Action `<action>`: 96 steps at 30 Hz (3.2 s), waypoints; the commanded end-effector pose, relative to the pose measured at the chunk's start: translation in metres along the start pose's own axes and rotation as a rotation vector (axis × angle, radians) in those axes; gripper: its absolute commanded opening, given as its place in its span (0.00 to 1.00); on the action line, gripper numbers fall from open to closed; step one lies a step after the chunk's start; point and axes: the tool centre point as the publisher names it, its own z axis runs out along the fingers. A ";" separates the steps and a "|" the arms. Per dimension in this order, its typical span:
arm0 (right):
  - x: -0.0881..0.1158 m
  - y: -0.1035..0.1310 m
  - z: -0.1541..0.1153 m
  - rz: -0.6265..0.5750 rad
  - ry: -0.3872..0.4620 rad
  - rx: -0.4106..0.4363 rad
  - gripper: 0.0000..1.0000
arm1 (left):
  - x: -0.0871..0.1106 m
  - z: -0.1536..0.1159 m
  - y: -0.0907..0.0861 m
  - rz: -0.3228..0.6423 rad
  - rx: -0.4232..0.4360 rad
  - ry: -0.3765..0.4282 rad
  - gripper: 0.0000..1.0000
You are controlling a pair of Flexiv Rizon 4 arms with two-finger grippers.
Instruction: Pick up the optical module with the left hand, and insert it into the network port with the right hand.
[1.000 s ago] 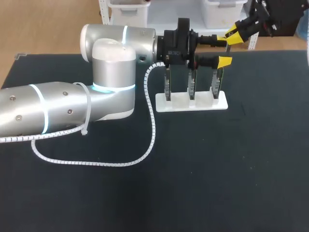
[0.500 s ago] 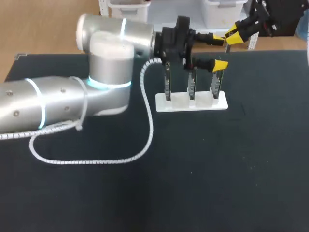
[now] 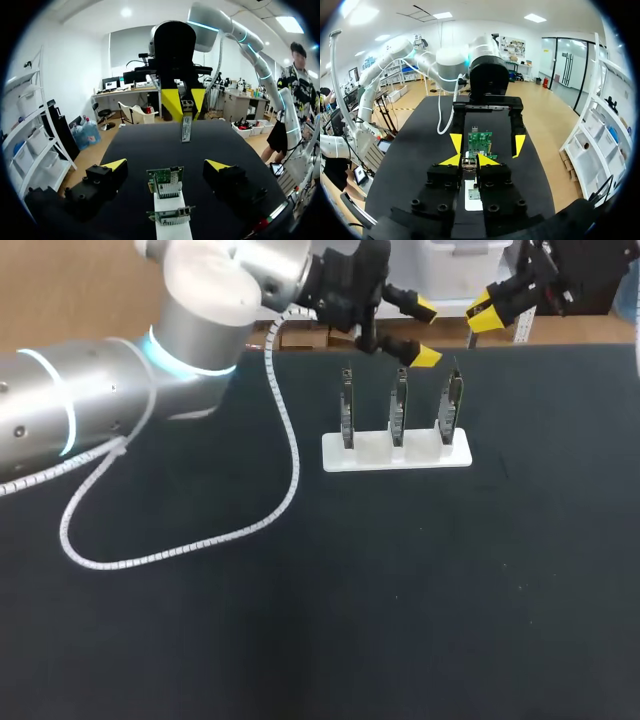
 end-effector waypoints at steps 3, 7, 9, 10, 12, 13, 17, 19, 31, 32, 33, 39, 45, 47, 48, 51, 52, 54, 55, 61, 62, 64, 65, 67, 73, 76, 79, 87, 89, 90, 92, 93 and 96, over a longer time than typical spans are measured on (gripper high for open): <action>0.000 0.000 0.000 -0.001 -0.002 0.000 0.00 | 0.002 -0.016 0.001 0.001 -0.015 0.098 1.00; 0.000 0.000 0.000 -0.001 -0.002 0.000 0.00 | 0.007 -0.031 0.004 -0.013 -0.042 0.113 1.00; 0.000 0.000 0.000 -0.001 -0.002 0.000 0.00 | 0.009 -0.037 0.004 -0.015 -0.050 0.127 1.00; 0.000 0.000 0.000 -0.001 -0.002 0.000 0.00 | 0.010 -0.039 0.004 -0.016 -0.050 0.135 1.00; 0.000 0.000 0.000 -0.001 -0.002 0.000 0.00 | 0.012 -0.042 0.005 -0.021 -0.053 0.147 1.00; 0.000 0.000 0.000 -0.001 -0.002 0.000 0.00 | 0.012 -0.043 0.004 -0.023 -0.049 0.148 1.00; 0.000 0.000 0.000 -0.001 -0.002 0.000 0.00 | 0.012 -0.045 0.003 -0.047 -0.046 0.095 1.00; 0.000 0.000 0.000 -0.001 -0.002 0.000 0.00 | 0.012 -0.045 0.003 -0.047 -0.046 0.095 1.00; 0.010 0.001 0.022 0.014 -0.017 -0.057 0.00 | 0.012 -0.045 0.003 -0.047 -0.046 0.095 1.00; 0.012 0.001 0.023 0.015 -0.023 -0.060 0.00 | 0.012 -0.045 0.003 -0.047 -0.046 0.095 1.00; 0.015 0.001 0.024 0.022 -0.023 -0.064 0.00 | 0.012 -0.045 0.003 -0.047 -0.046 0.095 1.00; 0.027 -0.001 0.027 0.041 -0.022 -0.085 0.00 | 0.012 -0.045 0.003 -0.047 -0.046 0.095 1.00; 0.031 -0.006 0.026 0.032 -0.018 -0.100 0.00 | 0.012 -0.045 0.003 -0.047 -0.046 0.095 1.00; 0.031 -0.009 0.026 0.031 -0.018 -0.104 0.00 | 0.012 -0.045 0.003 -0.047 -0.046 0.095 1.00; 0.031 -0.011 0.027 0.028 -0.017 -0.109 0.00 | 0.012 -0.045 0.003 -0.047 -0.046 0.095 1.00; 0.031 -0.015 0.027 0.020 -0.014 -0.119 0.00 | 0.012 -0.045 0.003 -0.047 -0.046 0.095 1.00; 0.032 -0.016 0.027 0.016 -0.013 -0.124 0.00 | 0.012 -0.045 0.003 -0.047 -0.046 0.095 1.00; 0.033 -0.018 0.028 0.017 -0.010 -0.130 0.00 | 0.012 -0.045 0.003 -0.047 -0.046 0.095 1.00; 0.034 -0.019 0.029 0.017 -0.009 -0.137 0.00 | 0.012 -0.045 0.003 -0.047 -0.046 0.095 1.00; 0.036 -0.025 0.032 0.018 -0.006 -0.159 0.00 | 0.012 -0.045 0.003 -0.047 -0.046 0.095 1.00; 0.037 -0.025 0.033 0.018 -0.005 -0.166 0.00 | 0.012 -0.045 0.003 -0.047 -0.046 0.095 1.00; 0.038 -0.025 0.034 0.020 -0.001 -0.170 0.00 | 0.012 -0.045 0.003 -0.047 -0.046 0.095 1.00; 0.039 -0.025 0.034 0.021 -0.001 -0.172 0.00 | 0.012 -0.045 0.003 -0.047 -0.046 0.095 1.00; 0.041 -0.023 0.035 0.024 -0.001 -0.174 0.00 | 0.012 -0.045 0.003 -0.047 -0.046 0.095 1.00; 0.042 -0.018 0.039 0.037 -0.005 -0.183 0.00 | 0.012 -0.045 0.003 -0.047 -0.046 0.095 1.00; 0.039 -0.017 0.040 0.032 -0.007 -0.182 0.00 | 0.012 -0.045 0.003 -0.047 -0.046 0.095 1.00; 0.038 -0.017 0.040 0.028 -0.003 -0.183 0.00 | 0.012 -0.045 0.003 -0.047 -0.046 0.095 1.00; 0.041 -0.016 0.045 0.036 0.004 -0.189 0.00 | 0.012 -0.045 0.003 -0.047 -0.046 0.095 1.00; 0.041 -0.016 0.046 0.035 0.001 -0.187 0.00 | 0.012 -0.045 0.003 -0.047 -0.046 0.095 1.00; 0.042 -0.016 0.046 0.034 -0.003 -0.182 0.00 | 0.012 -0.045 0.003 -0.047 -0.046 0.095 1.00; 0.042 -0.016 0.046 0.032 -0.005 -0.178 0.00 | 0.012 -0.045 0.003 -0.047 -0.046 0.095 1.00; 0.042 -0.016 0.046 0.032 -0.007 -0.174 0.00 | 0.012 -0.045 0.003 -0.047 -0.046 0.095 1.00; 0.044 -0.015 0.045 0.028 -0.016 -0.161 0.00 | 0.012 -0.045 0.003 -0.047 -0.046 0.095 1.00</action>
